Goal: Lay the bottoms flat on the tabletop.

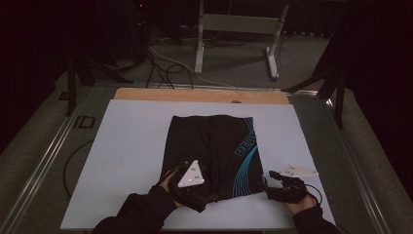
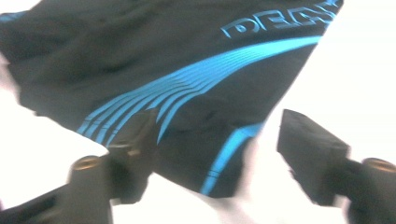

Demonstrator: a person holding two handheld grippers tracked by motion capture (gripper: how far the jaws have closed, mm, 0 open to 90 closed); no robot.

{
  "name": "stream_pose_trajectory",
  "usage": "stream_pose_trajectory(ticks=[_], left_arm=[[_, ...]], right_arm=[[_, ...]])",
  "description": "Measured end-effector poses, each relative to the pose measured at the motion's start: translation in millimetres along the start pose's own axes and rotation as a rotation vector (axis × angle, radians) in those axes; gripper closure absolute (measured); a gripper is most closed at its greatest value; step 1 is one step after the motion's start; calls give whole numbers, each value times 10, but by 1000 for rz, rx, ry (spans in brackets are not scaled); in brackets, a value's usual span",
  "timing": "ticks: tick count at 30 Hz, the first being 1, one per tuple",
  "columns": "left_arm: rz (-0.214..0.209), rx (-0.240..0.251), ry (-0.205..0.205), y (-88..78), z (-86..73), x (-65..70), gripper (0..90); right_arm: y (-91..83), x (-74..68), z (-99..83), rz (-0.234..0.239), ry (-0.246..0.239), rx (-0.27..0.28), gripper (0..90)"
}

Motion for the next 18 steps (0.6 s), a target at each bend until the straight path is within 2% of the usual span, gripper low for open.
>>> stream_pose_trajectory(ticks=[5,9,12,13,14,18], left_arm=[[79,22,-19,-348,-156,-146,103],[108,23,-67,-538,-336,-195,104],[126,24,-96,-639,-466,-217,104],[131,25,-107,-667,-504,-224,104],[135,28,-118,-692,-537,-228,104],[149,13,-143,-755,-666,-248,102]], right_arm=[[91,60,-107,-19,1,-50,509],[134,49,-166,-20,0,-94,598],[143,23,-197,-16,30,-131,718],[134,19,-200,-18,38,-142,731],[127,14,-197,-24,59,-148,786],[77,-22,-189,-30,98,-165,829]])
Point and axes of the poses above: each handheld gripper's, and its own axes: y roughly forward along the jaws, z roughly out of its top, x roughly to its right, the point moved 10 cm from there along y, roughly forward along the jaws, and after that the axes turned 7 degrees about y, right-handed, at the moved point
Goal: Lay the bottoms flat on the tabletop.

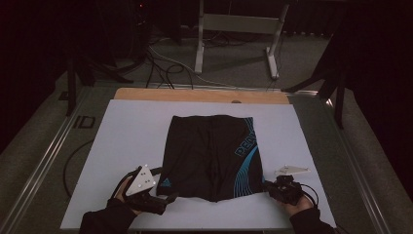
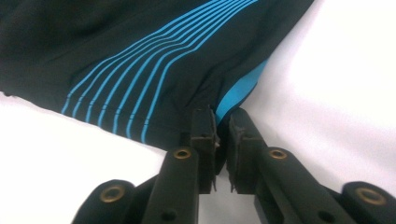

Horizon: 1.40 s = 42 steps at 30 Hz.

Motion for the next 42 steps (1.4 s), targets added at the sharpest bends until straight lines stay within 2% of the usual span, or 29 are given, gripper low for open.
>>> stream_pose_trajectory(ticks=[2,4,8,11,12,18,21,25,27,28,29,31,34,35,37,39,42], left_arm=[[8,-4,-4,-17,-35,-25,97],[15,-4,-11,-35,-55,-50,96],[22,-1,-30,-58,-84,-91,91],[25,6,-36,-62,-96,-109,88],[22,9,-37,-60,-101,-115,87],[28,6,-55,-54,-178,-163,81],[38,7,-67,-67,-218,-192,77],[42,9,-81,-85,-265,-207,53],[44,2,-76,-99,-279,-210,35],[40,5,-76,-108,-277,-210,25],[42,10,-76,-120,-274,-215,14],[34,20,-79,-143,-266,-221,9],[25,20,-78,-170,-272,-239,7],[21,23,-79,-179,-275,-243,7],[4,31,-91,-195,-276,-246,6],[-12,33,-91,-206,-281,-242,6],[-57,33,-92,-228,-296,-214,5]], right_arm=[[-33,-21,6,5,13,3,829],[-76,-39,13,18,46,4,830],[-157,-75,11,76,113,12,840],[-194,-153,-1,132,130,18,840],[-193,-167,-7,131,126,15,840],[-99,19,-125,4,103,-49,826],[-78,62,-140,-17,93,-49,799],[-72,51,-143,-61,37,-49,768],[-74,60,-135,-97,12,-47,687],[-75,56,-124,-100,-3,-39,609],[-72,30,-113,-84,-10,-33,510],[-71,-2,-74,-71,-34,-15,391],[-99,-94,40,0,-68,57,158],[-113,-123,77,20,-96,82,125],[-128,-140,147,10,-116,127,116],[-119,-191,169,51,-144,132,83],[-95,-189,217,73,-156,164,83]])
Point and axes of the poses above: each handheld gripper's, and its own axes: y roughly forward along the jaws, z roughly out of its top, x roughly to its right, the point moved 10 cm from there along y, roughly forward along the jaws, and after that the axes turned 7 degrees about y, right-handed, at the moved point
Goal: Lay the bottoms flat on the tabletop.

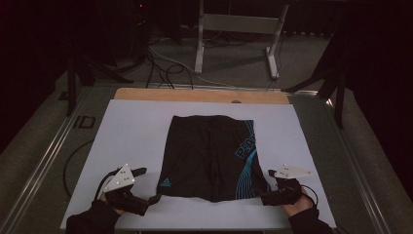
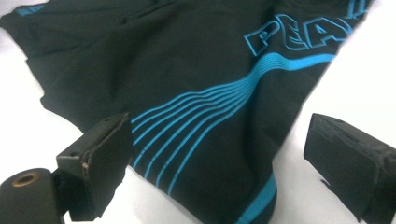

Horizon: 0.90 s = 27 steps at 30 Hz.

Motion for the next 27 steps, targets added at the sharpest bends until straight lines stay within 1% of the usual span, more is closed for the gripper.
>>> stream_pose_trajectory(ticks=[2,3,5,6,7,8,9,10,11,13,14,15,16,17,19,22,23,24,26,27], left_arm=[[-20,6,-3,-12,-15,10,5],[-22,0,-2,-18,-30,3,5],[-30,-1,-10,-31,-47,1,4],[-32,-3,-15,-36,-57,-5,4],[-36,1,-18,-42,-61,-4,5],[-39,5,-17,-49,-64,0,4],[-39,3,-16,-54,-71,1,4],[-38,3,-14,-59,-78,2,4],[-41,3,-13,-61,-84,5,4],[-40,1,-10,-66,-98,4,4],[-40,0,-11,-70,-105,4,4],[-39,-2,-12,-71,-113,-1,4],[-39,-1,-14,-73,-119,-5,4],[-37,-3,-19,-75,-126,-12,4],[-39,-5,-19,-83,-143,-22,4],[-24,-7,-23,-106,-175,-53,4],[-19,-10,-26,-114,-191,-66,4],[-12,-11,-33,-123,-204,-79,4],[-8,-11,-35,-136,-217,-90,4],[0,-17,-42,-154,-240,-103,4]], right_arm=[[-2,22,30,-2,-1,28,83],[-7,37,51,-7,-6,48,83],[-27,37,83,9,-4,71,83],[-39,42,100,7,-10,86,83],[-45,44,111,5,-14,90,83],[-49,39,127,10,-20,105,83],[-51,45,142,-5,-27,121,83],[-45,52,147,-15,-29,126,83],[-43,50,153,-10,-29,134,83],[-26,54,157,-16,-35,144,84],[-22,54,157,-9,-41,148,84],[-22,50,160,-3,-37,157,84],[-17,46,159,7,-31,158,84],[-14,45,157,18,-36,156,84],[-9,42,149,25,-34,156,84],[-3,44,127,45,-31,150,84],[-1,50,112,52,-35,137,84],[1,52,104,58,-40,135,85],[4,52,90,57,-48,131,87],[6,59,72,55,-60,122,87]])
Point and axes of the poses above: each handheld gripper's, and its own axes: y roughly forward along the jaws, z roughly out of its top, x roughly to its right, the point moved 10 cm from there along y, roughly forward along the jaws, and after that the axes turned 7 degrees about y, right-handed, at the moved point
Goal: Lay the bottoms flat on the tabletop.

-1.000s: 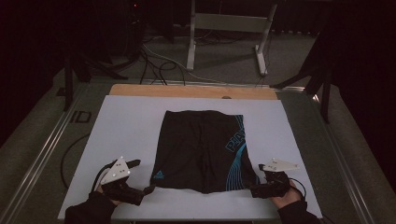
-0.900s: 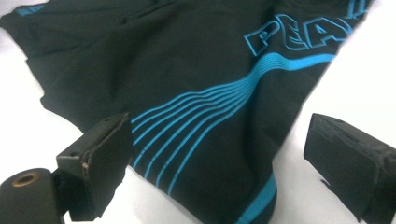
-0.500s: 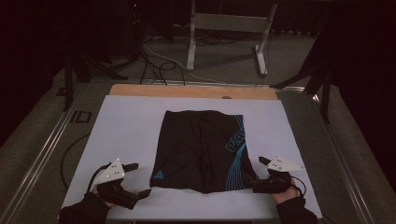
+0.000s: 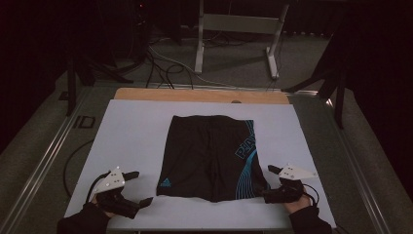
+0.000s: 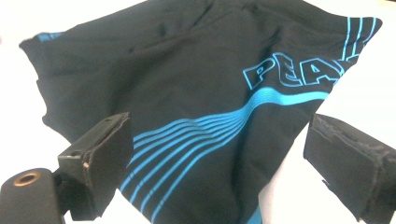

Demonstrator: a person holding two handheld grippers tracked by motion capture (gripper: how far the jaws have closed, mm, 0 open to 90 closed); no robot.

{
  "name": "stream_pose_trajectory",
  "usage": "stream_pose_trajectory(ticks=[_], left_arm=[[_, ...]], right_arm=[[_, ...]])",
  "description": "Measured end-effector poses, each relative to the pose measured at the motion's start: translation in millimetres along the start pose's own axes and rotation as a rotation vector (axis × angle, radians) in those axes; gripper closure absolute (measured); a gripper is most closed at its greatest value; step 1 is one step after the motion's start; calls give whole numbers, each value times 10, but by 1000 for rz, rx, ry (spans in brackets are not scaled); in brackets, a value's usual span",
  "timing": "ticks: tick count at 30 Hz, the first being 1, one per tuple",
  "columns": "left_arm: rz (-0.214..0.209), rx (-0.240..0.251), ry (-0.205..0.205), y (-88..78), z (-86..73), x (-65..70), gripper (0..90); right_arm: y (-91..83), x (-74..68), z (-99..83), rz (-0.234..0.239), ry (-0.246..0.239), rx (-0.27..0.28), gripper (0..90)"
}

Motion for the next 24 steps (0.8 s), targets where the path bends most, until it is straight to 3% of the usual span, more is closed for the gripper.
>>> stream_pose_trajectory(ticks=[3,14,24], left_arm=[[8,-5,-7,-17,-34,-10,4],[14,-3,-20,1,-72,-31,5],[3,-8,-16,22,-77,-10,4]], right_arm=[[-14,21,-55,-11,-15,-10,87],[-25,144,-171,-84,6,-52,87],[-18,157,-168,-90,2,-48,87]])
Point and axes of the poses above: each handheld gripper's, and its own axes: y roughly forward along the jaws, z roughly out of its top, x roughly to its right, the point moved 10 cm from there along y, roughly forward along the jaws, and after that the axes turned 7 degrees about y, right-handed, at the moved point
